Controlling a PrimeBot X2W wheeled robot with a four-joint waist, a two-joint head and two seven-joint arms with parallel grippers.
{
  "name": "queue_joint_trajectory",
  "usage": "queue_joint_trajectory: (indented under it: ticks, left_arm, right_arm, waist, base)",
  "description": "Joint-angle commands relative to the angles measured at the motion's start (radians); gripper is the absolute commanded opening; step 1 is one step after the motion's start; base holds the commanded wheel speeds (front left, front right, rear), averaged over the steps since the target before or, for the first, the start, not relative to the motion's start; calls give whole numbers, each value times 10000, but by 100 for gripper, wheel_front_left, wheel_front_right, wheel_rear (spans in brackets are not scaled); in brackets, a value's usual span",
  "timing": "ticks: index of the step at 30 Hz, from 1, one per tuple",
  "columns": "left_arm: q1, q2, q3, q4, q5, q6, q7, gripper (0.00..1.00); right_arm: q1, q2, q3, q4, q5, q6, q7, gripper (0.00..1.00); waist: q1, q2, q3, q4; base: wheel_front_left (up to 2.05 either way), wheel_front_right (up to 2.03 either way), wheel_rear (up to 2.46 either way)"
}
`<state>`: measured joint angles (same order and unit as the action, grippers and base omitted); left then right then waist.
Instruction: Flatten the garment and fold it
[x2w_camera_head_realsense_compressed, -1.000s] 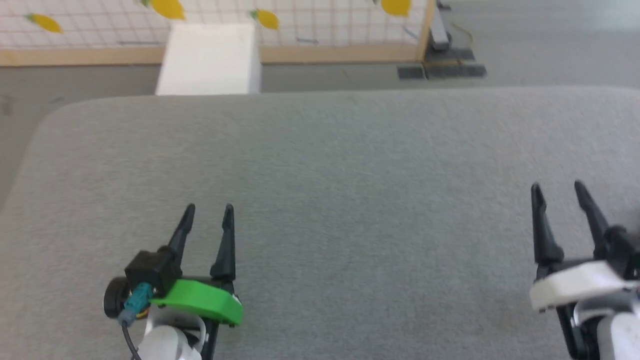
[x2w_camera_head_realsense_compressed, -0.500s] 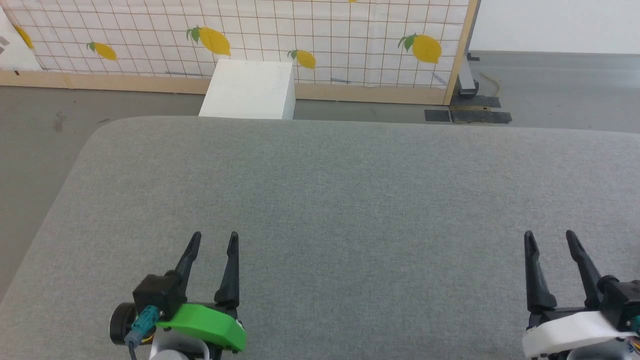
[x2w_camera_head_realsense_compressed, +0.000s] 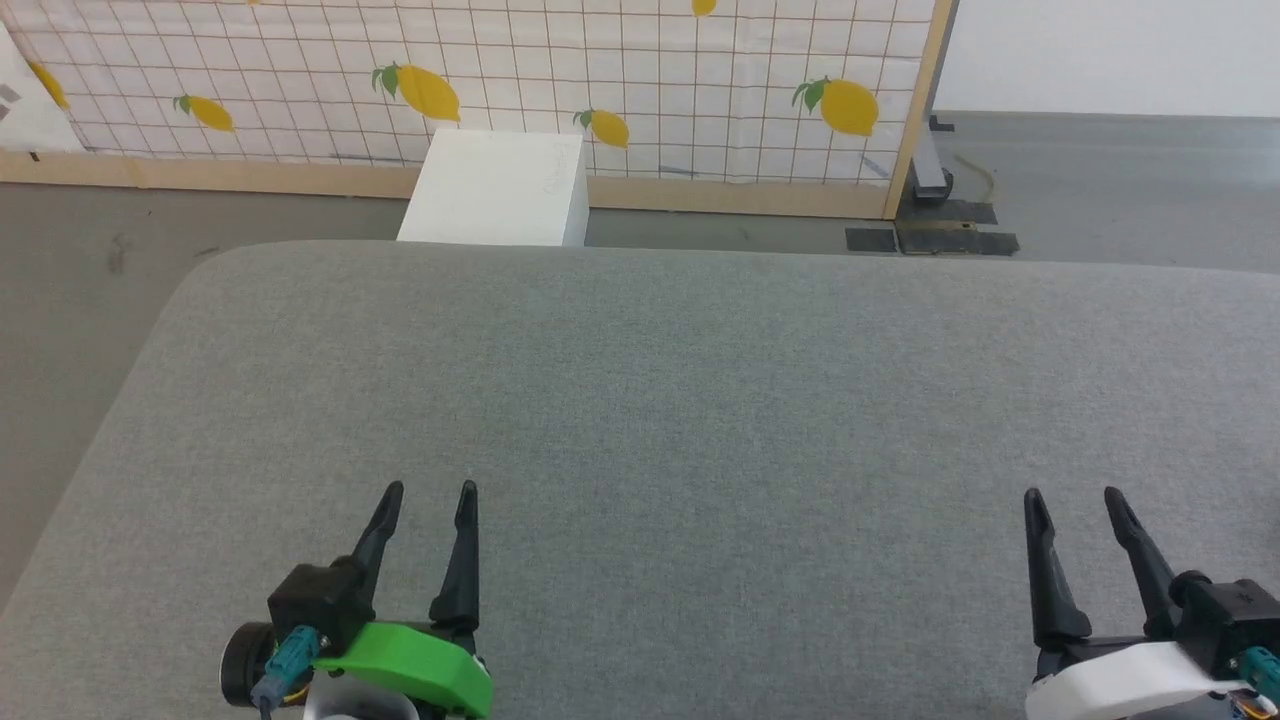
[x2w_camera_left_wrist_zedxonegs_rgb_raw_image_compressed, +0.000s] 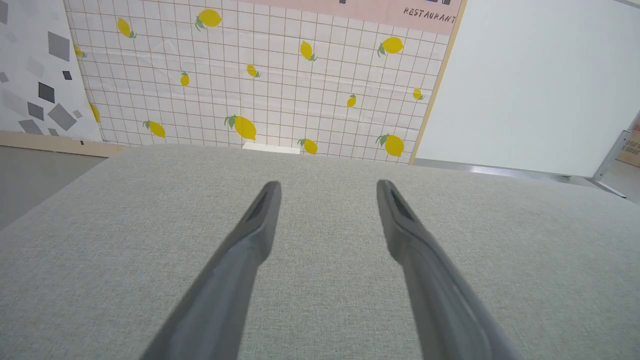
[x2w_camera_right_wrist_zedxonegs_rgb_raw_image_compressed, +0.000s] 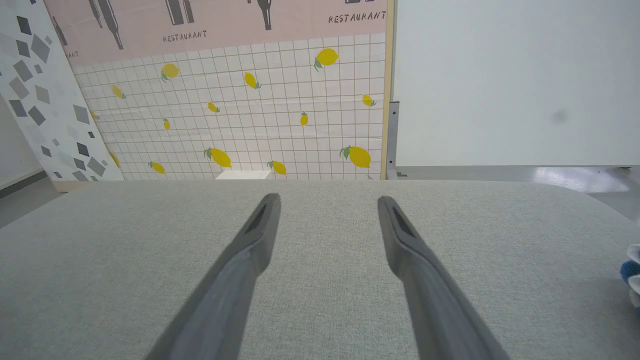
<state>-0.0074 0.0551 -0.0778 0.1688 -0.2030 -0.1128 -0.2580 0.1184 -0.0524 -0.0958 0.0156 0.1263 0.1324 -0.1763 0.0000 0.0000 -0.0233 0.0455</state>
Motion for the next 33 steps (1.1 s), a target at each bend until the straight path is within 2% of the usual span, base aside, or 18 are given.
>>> queue_joint_trajectory:
  ticks: [1, 33]
  left_arm:
    - [8, 0, -6, 0, -12, 0, 0, 0]
    - [14, -4, 90, -211, 244, 141, 333, 0]
  right_arm:
    - [6, 0, 19, 19, 4, 0, 0, 0]
    - [-143, -1, 133, -1, -160, -2, 224, 0]
  waist:
    - [0, 0, -10, 0]
    - [0, 0, 16, -64]
  base:
    - [0, 0, 0]
    - [0, 0, 0]
